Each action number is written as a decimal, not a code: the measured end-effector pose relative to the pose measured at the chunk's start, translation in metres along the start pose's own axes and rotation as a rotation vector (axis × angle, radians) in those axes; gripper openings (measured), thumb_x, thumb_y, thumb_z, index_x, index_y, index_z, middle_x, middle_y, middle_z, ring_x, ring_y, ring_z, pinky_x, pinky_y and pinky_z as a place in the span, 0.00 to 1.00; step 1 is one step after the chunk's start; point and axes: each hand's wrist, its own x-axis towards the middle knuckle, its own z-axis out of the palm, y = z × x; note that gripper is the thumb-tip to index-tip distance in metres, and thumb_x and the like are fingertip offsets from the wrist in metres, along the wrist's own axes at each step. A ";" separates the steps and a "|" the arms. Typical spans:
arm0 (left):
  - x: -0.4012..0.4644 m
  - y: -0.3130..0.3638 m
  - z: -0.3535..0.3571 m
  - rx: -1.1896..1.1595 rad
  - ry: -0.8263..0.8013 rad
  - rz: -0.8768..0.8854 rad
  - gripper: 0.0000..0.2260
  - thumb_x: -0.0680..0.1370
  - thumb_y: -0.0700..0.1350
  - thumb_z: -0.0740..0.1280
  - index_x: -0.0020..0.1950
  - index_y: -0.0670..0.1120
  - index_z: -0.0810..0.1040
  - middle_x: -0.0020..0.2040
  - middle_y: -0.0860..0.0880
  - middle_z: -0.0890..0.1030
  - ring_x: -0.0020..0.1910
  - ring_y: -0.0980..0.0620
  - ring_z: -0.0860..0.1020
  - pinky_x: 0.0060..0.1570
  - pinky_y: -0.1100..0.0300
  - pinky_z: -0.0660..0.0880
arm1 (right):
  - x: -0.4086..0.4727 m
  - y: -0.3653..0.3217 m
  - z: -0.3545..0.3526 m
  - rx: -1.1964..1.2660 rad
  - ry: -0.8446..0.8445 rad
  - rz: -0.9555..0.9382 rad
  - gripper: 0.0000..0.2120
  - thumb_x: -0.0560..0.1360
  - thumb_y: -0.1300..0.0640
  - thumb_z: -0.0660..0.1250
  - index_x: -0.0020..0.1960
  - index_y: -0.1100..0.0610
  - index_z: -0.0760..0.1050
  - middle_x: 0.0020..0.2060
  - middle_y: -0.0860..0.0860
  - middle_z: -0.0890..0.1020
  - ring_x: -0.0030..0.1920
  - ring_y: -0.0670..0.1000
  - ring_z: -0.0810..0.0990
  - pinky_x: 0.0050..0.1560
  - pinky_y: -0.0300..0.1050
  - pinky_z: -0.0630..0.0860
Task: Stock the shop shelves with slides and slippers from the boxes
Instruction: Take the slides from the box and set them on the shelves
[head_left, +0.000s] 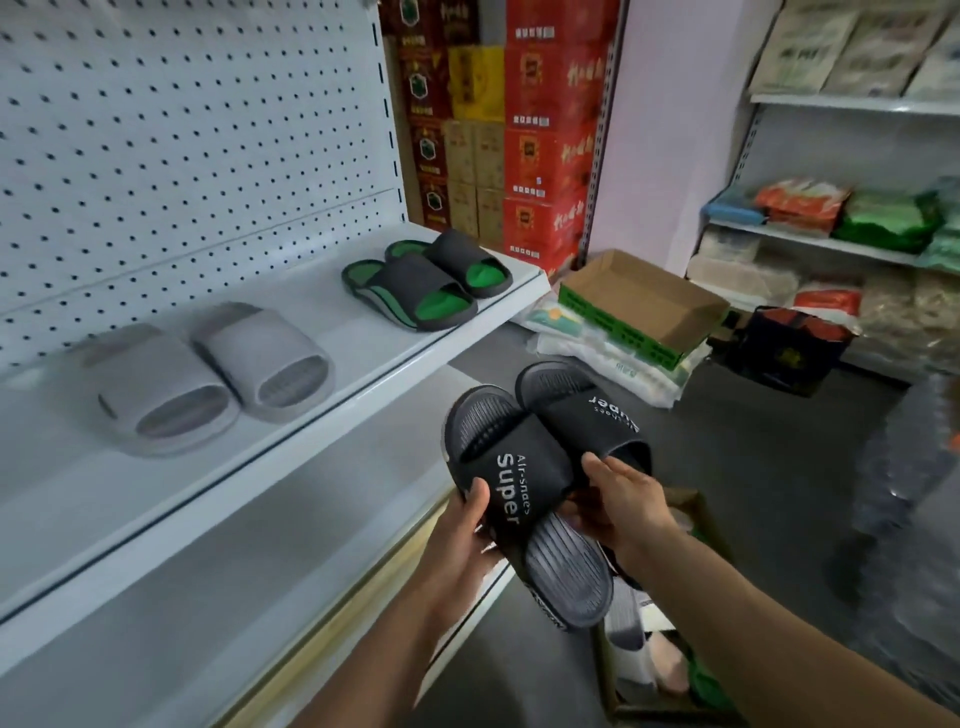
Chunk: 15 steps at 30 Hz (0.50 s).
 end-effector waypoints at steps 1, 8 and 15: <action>0.000 -0.004 -0.001 0.024 -0.011 0.012 0.21 0.80 0.55 0.63 0.71 0.48 0.70 0.64 0.47 0.80 0.63 0.47 0.78 0.64 0.45 0.74 | 0.008 0.000 0.003 0.022 -0.014 0.022 0.04 0.77 0.58 0.67 0.51 0.56 0.74 0.38 0.59 0.80 0.30 0.55 0.77 0.32 0.44 0.76; 0.016 -0.032 0.006 0.176 0.043 -0.109 0.31 0.70 0.58 0.73 0.69 0.48 0.72 0.61 0.50 0.81 0.59 0.50 0.80 0.62 0.47 0.76 | 0.072 -0.006 -0.011 -0.007 -0.078 0.075 0.09 0.74 0.64 0.69 0.53 0.57 0.78 0.46 0.61 0.84 0.43 0.61 0.83 0.41 0.53 0.80; 0.058 -0.028 -0.004 0.079 0.263 -0.125 0.28 0.75 0.68 0.55 0.64 0.52 0.78 0.60 0.50 0.82 0.58 0.50 0.80 0.56 0.51 0.75 | 0.134 -0.030 -0.032 -0.677 -0.342 -0.002 0.09 0.70 0.72 0.69 0.50 0.65 0.79 0.41 0.62 0.83 0.39 0.58 0.81 0.43 0.49 0.80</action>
